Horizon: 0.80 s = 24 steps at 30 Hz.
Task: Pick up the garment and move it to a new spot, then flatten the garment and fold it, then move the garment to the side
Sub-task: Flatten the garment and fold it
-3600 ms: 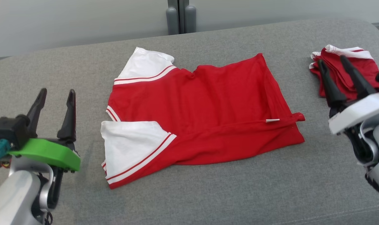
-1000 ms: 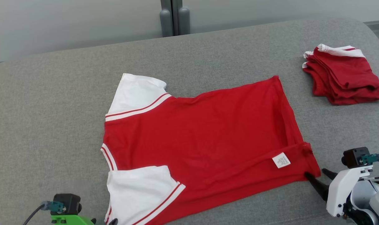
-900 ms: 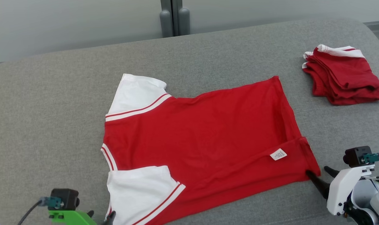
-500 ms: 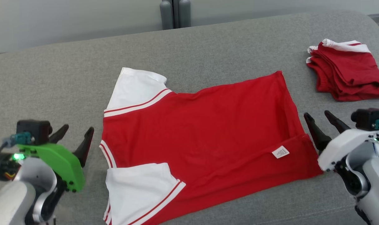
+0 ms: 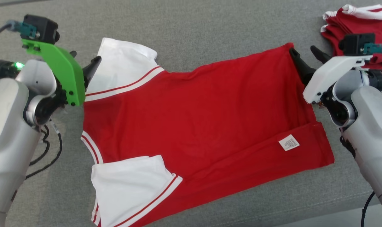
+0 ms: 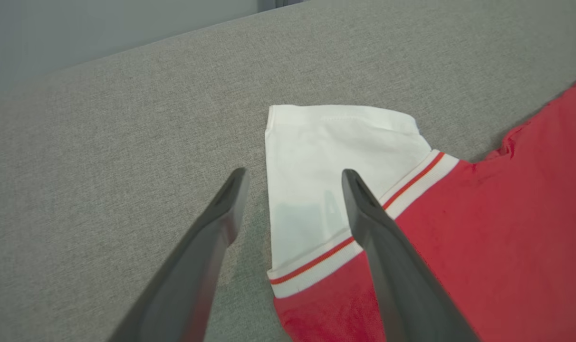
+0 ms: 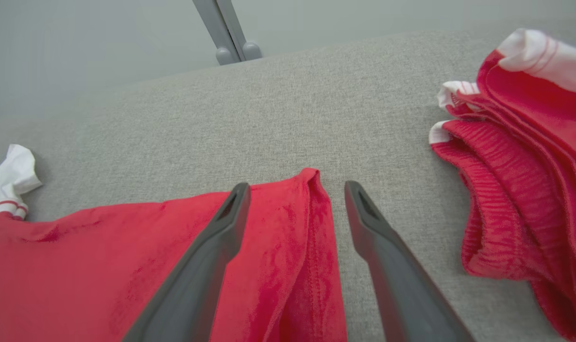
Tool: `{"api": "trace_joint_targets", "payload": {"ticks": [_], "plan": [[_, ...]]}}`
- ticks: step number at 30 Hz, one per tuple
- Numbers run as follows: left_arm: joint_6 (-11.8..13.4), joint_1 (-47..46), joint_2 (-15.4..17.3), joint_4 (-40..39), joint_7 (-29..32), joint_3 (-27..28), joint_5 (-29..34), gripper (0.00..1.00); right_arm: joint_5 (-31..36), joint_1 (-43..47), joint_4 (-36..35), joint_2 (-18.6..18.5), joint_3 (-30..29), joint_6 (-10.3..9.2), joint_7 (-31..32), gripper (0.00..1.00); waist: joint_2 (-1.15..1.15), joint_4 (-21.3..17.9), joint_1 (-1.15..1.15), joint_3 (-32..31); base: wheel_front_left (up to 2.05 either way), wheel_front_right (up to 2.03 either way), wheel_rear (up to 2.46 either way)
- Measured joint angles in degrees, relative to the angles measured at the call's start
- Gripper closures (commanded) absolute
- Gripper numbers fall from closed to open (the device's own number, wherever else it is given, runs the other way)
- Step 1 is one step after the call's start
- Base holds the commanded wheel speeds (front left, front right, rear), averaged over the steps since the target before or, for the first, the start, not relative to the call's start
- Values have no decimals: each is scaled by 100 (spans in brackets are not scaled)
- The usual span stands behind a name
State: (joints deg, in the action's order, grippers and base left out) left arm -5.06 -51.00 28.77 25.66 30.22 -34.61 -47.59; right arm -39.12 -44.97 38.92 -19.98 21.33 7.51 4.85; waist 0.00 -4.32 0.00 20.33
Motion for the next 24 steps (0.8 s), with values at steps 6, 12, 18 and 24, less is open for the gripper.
{"api": "trace_joint_targets", "payload": {"ticks": [6,12,18,24], "plan": [[-149,-910,-224,779,414,-243,54,0,-235,-834,578,-43,608,0,324,0,0,-66,1,519,0,0,0],[-207,-1398,-412,1314,621,-495,23,0,-679,-1299,786,-105,1187,1,513,0,0,-143,1,944,0,0,0],[-234,-1690,-400,1724,595,-650,53,0,-1079,-1494,744,-186,1717,3,515,0,0,-287,1,1077,0,0,0],[-247,-1841,-419,2045,693,-715,-103,23,-1543,-1517,498,-322,2339,-4,515,75,0,-359,1,1086,0,0,0]]}}
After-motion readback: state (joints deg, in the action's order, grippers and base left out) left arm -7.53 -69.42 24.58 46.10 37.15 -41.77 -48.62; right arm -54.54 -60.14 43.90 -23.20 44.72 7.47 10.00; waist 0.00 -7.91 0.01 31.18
